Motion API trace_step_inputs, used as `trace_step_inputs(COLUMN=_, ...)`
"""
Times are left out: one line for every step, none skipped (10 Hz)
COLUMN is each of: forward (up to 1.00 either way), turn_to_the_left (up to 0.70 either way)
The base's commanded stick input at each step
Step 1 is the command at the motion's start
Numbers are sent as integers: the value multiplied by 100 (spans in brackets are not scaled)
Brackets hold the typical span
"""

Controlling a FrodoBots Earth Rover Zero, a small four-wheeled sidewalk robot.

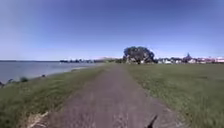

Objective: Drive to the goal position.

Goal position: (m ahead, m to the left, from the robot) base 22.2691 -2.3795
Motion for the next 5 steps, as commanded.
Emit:
trace_step_inputs(forward=70, turn_to_the_left=0)
trace_step_inputs(forward=70, turn_to_the_left=0)
trace_step_inputs(forward=70, turn_to_the_left=0)
trace_step_inputs(forward=70, turn_to_the_left=0)
trace_step_inputs(forward=70, turn_to_the_left=0)
